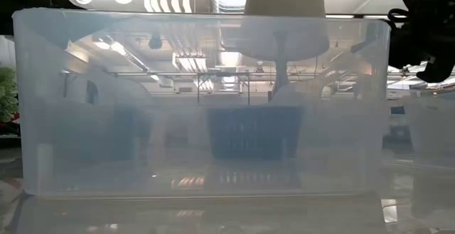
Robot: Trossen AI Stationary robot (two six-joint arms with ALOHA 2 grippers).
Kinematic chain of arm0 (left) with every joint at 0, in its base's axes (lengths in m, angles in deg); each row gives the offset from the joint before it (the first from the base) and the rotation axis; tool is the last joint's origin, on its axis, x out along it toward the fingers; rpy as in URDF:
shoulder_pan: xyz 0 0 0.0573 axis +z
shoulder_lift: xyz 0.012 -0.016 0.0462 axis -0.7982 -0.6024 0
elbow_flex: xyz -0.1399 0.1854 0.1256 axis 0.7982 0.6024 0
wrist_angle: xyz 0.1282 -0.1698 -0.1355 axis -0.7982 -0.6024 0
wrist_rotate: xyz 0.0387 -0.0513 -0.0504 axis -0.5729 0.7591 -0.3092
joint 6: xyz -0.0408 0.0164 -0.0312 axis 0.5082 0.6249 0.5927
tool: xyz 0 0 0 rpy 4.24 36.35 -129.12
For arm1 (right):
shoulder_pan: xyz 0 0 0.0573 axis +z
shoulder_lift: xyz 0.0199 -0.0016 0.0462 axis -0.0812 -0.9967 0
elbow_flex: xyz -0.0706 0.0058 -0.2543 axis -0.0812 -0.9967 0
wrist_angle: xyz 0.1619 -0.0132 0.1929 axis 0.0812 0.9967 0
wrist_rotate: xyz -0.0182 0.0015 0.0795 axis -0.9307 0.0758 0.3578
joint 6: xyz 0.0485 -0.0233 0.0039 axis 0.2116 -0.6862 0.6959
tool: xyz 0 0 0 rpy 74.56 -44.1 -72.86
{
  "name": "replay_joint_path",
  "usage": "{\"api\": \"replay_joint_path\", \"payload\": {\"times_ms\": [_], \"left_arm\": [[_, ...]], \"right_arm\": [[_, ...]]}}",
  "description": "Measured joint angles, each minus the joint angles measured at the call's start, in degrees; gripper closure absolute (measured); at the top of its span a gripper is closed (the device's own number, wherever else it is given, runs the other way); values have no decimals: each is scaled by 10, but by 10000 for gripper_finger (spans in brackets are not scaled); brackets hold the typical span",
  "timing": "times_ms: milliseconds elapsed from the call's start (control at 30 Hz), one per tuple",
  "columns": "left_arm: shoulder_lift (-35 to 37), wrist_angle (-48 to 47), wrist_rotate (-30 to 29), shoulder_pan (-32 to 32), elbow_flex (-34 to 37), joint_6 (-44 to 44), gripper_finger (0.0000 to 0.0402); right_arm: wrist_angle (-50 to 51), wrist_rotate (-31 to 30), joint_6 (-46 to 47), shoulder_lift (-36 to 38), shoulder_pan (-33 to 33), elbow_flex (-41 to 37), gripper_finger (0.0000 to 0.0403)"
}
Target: Stack baskets by color
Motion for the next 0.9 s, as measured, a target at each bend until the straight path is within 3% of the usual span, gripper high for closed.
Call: {"api": "replay_joint_path", "payload": {"times_ms": [567, 700, 900], "left_arm": [[0, 0, 0, 0, 0, 0, 320], [0, 0, 0, 0, 0, 0, 320], [0, 0, 0, 0, 0, 0, 320]], "right_arm": [[-1, -1, 0, 0, 0, 0, 392], [-8, -45, -2, 0, 0, 0, 392], [-7, -46, 32, 0, 0, 0, 392]]}}
